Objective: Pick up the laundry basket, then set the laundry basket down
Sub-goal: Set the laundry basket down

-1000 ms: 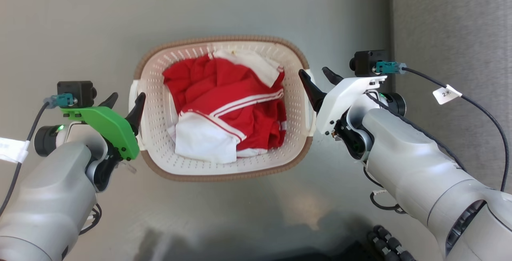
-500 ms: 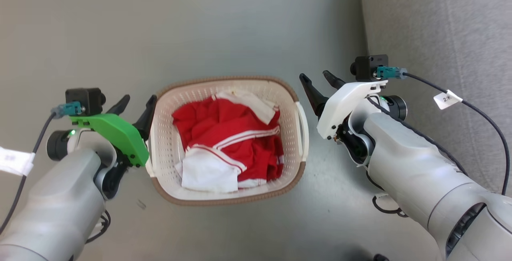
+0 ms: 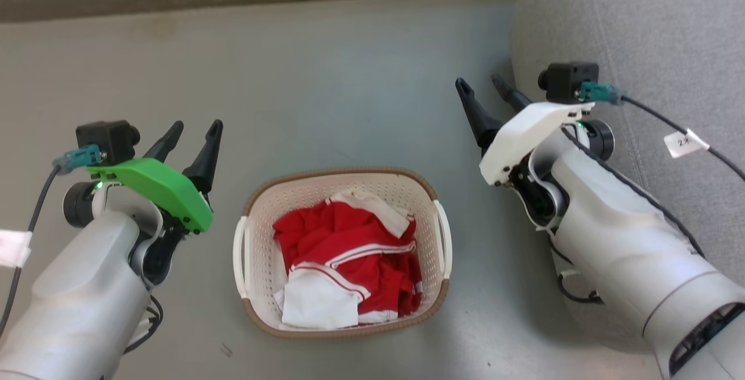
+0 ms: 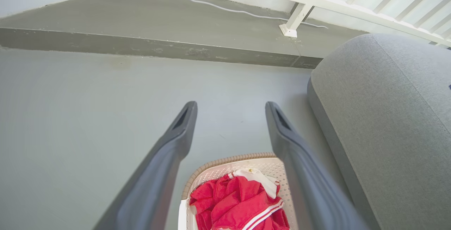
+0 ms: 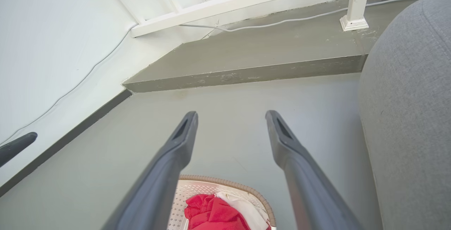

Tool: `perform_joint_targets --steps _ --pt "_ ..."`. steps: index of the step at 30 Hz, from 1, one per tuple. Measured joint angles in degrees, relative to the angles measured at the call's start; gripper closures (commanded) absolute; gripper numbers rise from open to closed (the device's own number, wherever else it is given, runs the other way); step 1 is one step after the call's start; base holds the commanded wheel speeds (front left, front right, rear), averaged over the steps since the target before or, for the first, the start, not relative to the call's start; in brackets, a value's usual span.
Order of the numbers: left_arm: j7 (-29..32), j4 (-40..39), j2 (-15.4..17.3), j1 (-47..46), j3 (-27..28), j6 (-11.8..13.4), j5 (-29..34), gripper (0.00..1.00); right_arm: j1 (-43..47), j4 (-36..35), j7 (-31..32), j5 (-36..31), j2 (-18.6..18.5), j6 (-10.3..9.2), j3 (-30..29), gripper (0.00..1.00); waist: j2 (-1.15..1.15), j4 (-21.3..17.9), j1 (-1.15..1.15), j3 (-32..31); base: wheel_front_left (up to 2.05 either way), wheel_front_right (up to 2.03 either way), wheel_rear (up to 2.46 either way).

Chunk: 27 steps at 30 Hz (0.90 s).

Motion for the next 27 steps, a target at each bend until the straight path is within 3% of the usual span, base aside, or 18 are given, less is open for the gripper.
perform_joint_targets --steps 13,22,27 --pt "0.0 -7.8 0.5 9.8 12.6 0.3 7.3 0.00 10.4 -11.6 -0.1 -9.9 -3.0 -2.30 -7.8 0.00 0.00 0.8 0.00 -9.9 0.00 0.00 0.00" --pt "-0.1 -15.8 0.3 17.6 21.3 3.1 13.6 0.00 18.3 -22.7 -0.1 -16.8 -5.1 -6.47 -16.4 0.00 0.00 0.8 0.00 -14.6 0.00 0.00 0.00" --pt "-0.2 -20.8 0.2 22.1 27.3 4.7 17.8 0.00 23.0 -27.9 -0.1 -19.8 -5.3 -7.55 -21.3 0.00 0.00 0.8 0.00 -15.2 0.00 0.00 0.00"
